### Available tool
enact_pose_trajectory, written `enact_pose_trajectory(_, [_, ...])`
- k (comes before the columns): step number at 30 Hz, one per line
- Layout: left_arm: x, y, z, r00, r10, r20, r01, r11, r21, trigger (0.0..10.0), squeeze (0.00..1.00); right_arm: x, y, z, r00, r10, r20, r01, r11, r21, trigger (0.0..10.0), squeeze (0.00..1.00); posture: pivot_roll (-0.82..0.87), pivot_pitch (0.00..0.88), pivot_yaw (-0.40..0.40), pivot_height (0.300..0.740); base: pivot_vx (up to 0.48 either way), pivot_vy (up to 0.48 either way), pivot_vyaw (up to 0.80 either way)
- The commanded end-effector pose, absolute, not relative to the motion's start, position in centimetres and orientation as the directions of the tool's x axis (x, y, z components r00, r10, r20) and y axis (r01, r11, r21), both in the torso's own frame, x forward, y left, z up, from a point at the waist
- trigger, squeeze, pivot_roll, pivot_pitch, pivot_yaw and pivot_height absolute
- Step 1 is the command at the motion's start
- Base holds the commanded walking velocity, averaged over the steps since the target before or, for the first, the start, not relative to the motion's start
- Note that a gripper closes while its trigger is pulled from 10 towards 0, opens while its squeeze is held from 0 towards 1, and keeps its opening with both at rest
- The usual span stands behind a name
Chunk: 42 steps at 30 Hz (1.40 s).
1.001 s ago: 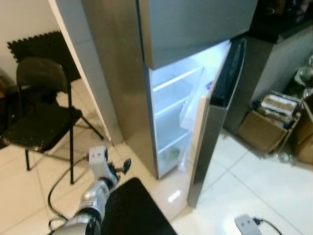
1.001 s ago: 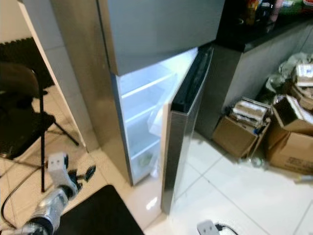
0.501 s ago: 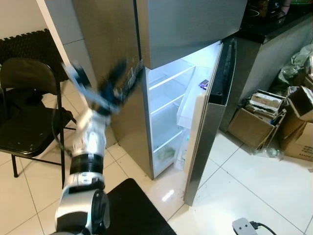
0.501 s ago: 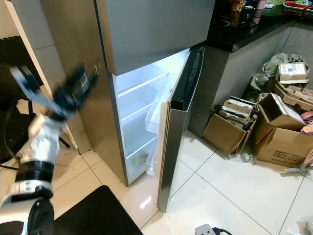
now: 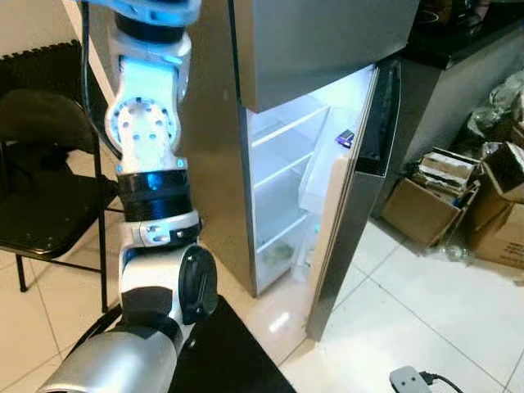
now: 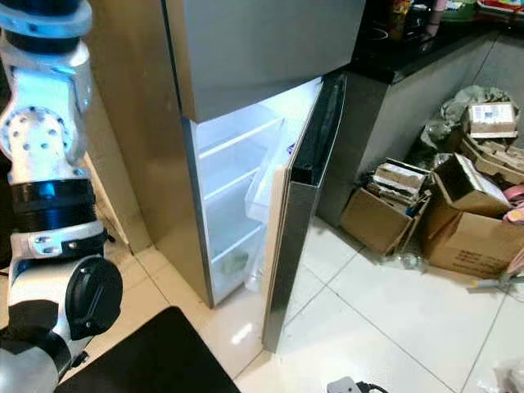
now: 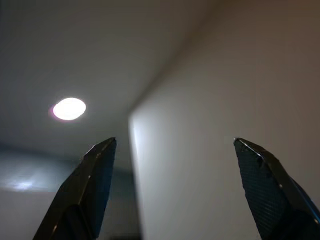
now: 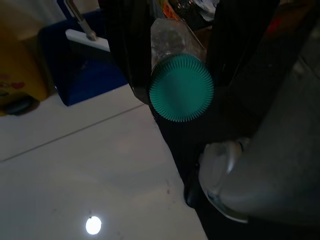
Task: Restocking fridge
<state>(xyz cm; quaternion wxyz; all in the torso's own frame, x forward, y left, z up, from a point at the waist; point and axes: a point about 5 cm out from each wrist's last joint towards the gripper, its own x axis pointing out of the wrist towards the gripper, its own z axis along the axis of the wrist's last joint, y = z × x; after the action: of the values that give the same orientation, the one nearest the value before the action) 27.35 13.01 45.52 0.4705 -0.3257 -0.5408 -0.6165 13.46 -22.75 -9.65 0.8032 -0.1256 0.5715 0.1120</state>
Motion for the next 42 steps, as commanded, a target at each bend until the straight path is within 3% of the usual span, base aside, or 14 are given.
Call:
enact_pose_trajectory(1, [25.3,13.3,47.4,-0.448,-0.144,0.882,0.893,-0.04,0.448,10.0,0.0,13.1,-23.2,-9.7,0.307,0.029,-0.951,-0.348,0.934,-0.084,10.0,0.0,-0.04,0.036,-0.047,0.74,0.0,0.0,0.0])
enact_pose_trajectory(2, [24.3,13.8,48.5,-0.488,-0.096,0.868,0.873,-0.059,0.484,10.0,0.0,13.1,-23.3,-9.6,0.306,0.027,-0.952,-0.351,0.932,-0.086,10.0,0.0,-0.04,0.038,-0.049,0.74,0.0,0.0,0.0])
enact_pose_trajectory(7, [22.9,14.5,49.7,-0.534,-0.039,0.844,0.844,-0.077,0.531,10.0,0.0,13.0,-23.5,-9.6,0.304,0.023,-0.953,-0.355,0.931,-0.091,10.0,0.0,-0.03,0.053,-0.054,0.74,0.0,0.0,0.0])
enact_pose_trajectory(10, [21.2,14.8,50.6,-0.586,0.027,0.81,0.799,-0.147,0.583,10.0,0.0,12.8,-23.8,-9.6,0.301,0.015,-0.954,-0.354,0.93,-0.097,10.0,0.0,-0.02,0.063,-0.056,0.74,0.0,0.0,0.0])
enact_pose_trajectory(16, [20.5,14.3,51.0,-0.583,0.074,0.809,0.777,-0.241,0.582,10.0,0.0,12.8,-23.8,-9.6,0.302,0.016,-0.953,-0.354,0.93,-0.096,10.0,0.0,-0.02,0.063,-0.053,0.74,0.0,0.0,0.0])
enact_pose_trajectory(29, [19.8,13.7,51.1,-0.585,0.042,0.81,0.77,-0.283,0.571,10.0,0.0,12.6,-23.6,-9.7,0.302,0.017,-0.953,-0.35,0.932,-0.094,10.0,0.0,-0.02,0.057,-0.04,0.74,0.0,0.0,0.0])
enact_pose_trajectory(30, [20.2,13.5,50.6,-0.573,0.028,0.819,0.78,-0.289,0.555,10.0,0.0,12.6,-23.7,-9.7,0.302,0.016,-0.953,-0.35,0.932,-0.095,10.0,0.0,-0.02,0.056,-0.038,0.74,0.0,0.0,0.0])
enact_pose_trajectory(33, [23.6,13.0,48.2,-0.423,-0.027,0.906,0.877,-0.264,0.402,10.0,0.0,12.6,-23.8,-9.7,0.301,0.012,-0.954,-0.347,0.933,-0.098,10.0,0.0,-0.03,0.043,-0.045,0.74,0.0,0.0,0.0])
enact_pose_trajectory(34, [23.6,13.0,48.2,-0.423,-0.027,0.906,0.877,-0.264,0.402,10.0,0.0,12.6,-23.8,-9.7,0.301,0.012,-0.954,-0.347,0.933,-0.098,10.0,0.0,-0.03,0.043,-0.045,0.74,0.0,0.0,0.0])
enact_pose_trajectory(38, [26.7,13.7,42.5,-0.24,-0.109,0.965,0.953,-0.217,0.213,10.0,0.0,12.7,-23.8,-9.6,0.307,0.009,-0.952,-0.337,0.936,-0.1,10.0,0.0,-0.04,0.026,-0.034,0.74,0.0,0.0,0.0])
enact_pose_trajectory(42, [26.8,13.9,39.7,-0.217,-0.181,0.959,0.961,-0.212,0.178,10.0,0.0,12.7,-23.7,-9.7,0.309,0.011,-0.951,-0.331,0.939,-0.097,10.0,0.0,-0.05,0.012,-0.017,0.74,0.0,0.0,0.0])
